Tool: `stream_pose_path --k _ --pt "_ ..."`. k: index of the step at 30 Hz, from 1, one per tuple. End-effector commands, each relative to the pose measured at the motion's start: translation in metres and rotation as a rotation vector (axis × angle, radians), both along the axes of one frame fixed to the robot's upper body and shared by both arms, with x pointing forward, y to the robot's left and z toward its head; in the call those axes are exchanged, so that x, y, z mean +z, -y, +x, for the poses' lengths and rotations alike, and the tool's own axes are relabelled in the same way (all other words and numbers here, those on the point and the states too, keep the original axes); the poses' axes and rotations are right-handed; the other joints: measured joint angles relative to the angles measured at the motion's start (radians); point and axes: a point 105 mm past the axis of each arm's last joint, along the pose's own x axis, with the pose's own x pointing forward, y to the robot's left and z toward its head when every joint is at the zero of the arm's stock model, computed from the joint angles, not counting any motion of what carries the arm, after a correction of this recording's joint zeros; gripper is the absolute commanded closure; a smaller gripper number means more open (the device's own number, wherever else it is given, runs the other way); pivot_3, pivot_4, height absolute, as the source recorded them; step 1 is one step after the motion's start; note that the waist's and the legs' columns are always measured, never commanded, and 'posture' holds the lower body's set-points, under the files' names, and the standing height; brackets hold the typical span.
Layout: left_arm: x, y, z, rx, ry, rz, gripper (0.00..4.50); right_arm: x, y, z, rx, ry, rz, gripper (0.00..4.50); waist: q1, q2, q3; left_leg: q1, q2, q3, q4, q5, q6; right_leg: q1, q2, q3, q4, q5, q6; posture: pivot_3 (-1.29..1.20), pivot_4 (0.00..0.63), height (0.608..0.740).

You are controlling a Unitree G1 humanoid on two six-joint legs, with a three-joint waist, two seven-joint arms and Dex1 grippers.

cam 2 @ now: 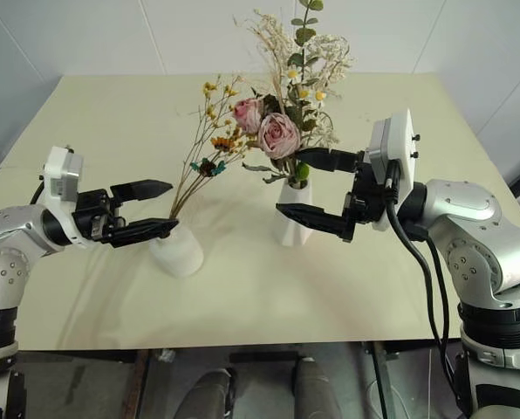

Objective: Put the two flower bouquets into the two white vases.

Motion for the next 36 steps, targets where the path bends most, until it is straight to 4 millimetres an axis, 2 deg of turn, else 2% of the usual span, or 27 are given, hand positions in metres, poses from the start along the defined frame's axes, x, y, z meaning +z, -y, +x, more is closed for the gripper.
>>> stream_pose_path --k 1,6,11,16,22,28,36 --pt "-0.005 -0.003 0.008 0.034 -0.025 0.077 0.02 0.008 0.001 -0.007 0.001 0.046 0.014 0.00 0.000 0.000 0.000 0.000 0.000 0.000 0.000 0.000 0.000 0.000 0.000 0.000 0.000 0.000 0.000 0.00 0.150 0.740" --pt "-0.008 -0.011 0.015 0.060 -0.061 0.053 0.02 0.009 0.003 -0.008 -0.013 0.051 0.012 0.00 -0.001 0.000 0.000 0.000 0.000 0.000 0.000 0.000 0.000 0.000 0.000 0.000 0.001 0.000 0.000 0.00 0.150 0.740" --pt "-0.005 -0.001 0.017 -0.042 -0.130 -0.039 0.02 0.009 0.002 -0.007 -0.011 0.050 0.011 0.00 0.000 0.000 0.000 0.000 0.000 0.000 0.001 0.000 0.000 0.000 0.000 0.000 0.001 0.000 0.000 0.00 0.150 0.740" --pt "0.003 0.016 0.005 -0.257 -0.254 -0.130 0.02 0.010 0.001 -0.008 -0.008 0.050 0.004 0.00 0.000 0.000 0.000 0.000 0.000 0.000 0.001 0.000 0.000 0.000 0.000 0.000 0.002 0.000 0.000 0.00 0.150 0.740" --pt "0.001 0.015 -0.005 -0.359 -0.376 -0.123 0.02 0.010 0.003 -0.009 -0.014 0.048 0.001 0.00 -0.005 0.000 0.000 0.000 0.001 0.000 0.001 0.000 0.000 -0.001 0.001 0.000 0.003 0.000 0.000 0.00 0.150 0.740" --pt "0.007 0.013 0.004 -0.357 -0.353 -0.162 0.02 0.010 0.003 -0.010 -0.023 0.049 0.000 0.00 -0.001 0.000 0.000 0.000 0.000 0.000 0.003 0.001 0.000 -0.001 0.001 0.000 0.004 0.000 0.000 0.00 0.150 0.740" --pt "0.013 0.005 -0.005 -0.373 -0.339 -0.206 0.02 0.009 0.004 -0.009 -0.027 0.041 -0.001 0.00 -0.002 0.000 0.000 0.000 0.000 0.000 0.002 0.001 -0.001 -0.001 0.001 0.000 0.004 0.000 0.000 0.00 0.150 0.740"
